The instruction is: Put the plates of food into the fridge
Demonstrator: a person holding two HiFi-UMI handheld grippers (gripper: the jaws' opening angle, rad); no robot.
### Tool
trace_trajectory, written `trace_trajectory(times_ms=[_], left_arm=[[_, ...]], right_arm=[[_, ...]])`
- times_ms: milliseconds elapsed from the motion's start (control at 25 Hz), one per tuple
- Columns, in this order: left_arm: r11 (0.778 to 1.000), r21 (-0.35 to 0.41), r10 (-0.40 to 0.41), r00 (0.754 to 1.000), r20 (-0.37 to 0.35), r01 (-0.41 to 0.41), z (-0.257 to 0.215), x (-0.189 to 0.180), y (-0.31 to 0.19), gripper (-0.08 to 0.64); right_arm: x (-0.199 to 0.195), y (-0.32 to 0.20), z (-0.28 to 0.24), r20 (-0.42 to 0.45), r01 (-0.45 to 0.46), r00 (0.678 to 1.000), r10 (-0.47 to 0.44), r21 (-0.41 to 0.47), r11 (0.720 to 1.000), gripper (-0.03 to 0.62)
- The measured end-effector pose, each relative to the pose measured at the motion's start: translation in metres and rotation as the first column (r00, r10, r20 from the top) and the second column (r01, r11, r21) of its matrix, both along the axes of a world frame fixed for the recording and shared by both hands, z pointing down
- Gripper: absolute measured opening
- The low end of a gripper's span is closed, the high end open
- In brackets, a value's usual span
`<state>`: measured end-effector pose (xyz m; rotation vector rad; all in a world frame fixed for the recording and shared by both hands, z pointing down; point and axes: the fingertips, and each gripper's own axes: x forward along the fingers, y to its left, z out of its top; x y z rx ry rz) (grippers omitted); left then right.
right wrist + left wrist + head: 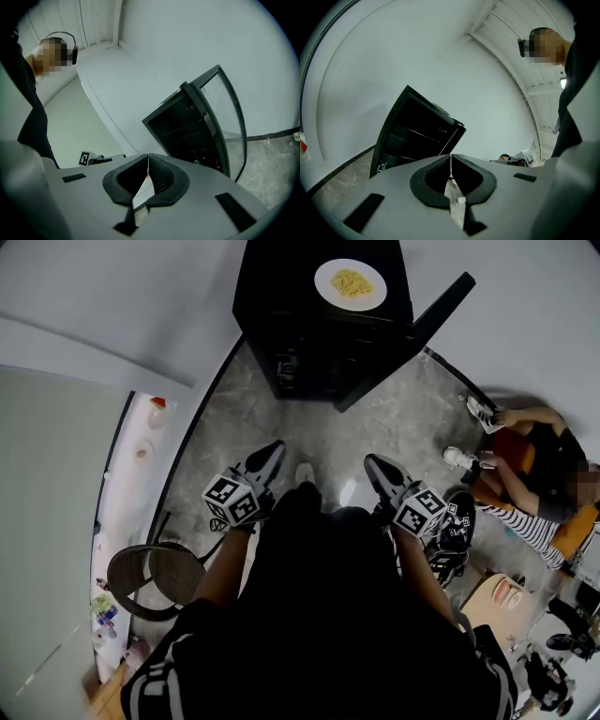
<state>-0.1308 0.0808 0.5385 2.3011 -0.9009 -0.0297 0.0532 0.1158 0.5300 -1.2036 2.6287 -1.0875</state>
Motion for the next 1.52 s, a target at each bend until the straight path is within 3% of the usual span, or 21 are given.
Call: trace_trajectory(times_ms=[360, 640, 1520], left_arm=[[0.999, -0.013, 0.035, 0.999, -0.025, -0.036, 0.003, 0.008, -0.015, 0.025], [0.999, -0.009, 0.044, 0.999, -0.002, -0.044, 0.000, 0.016, -0.024, 0.025], [1.000, 0.004, -0.030, 0.999, 0.043, 0.030, -0.011, 0.062, -0.106, 0.025]], right_arm=[[0.008, -0.011, -0.006, -0.017, -0.056, 0.998, 0.057, 0.014, 0.998, 0.025], [0.018, -0.029, -0.007, 0.013, -0.070, 0.997, 0.070, 0.025, 0.997, 0.025], [0.045, -0.132, -0.009, 0.078, 0.060, 0.995, -0.063, 0.033, 0.998, 0.025]])
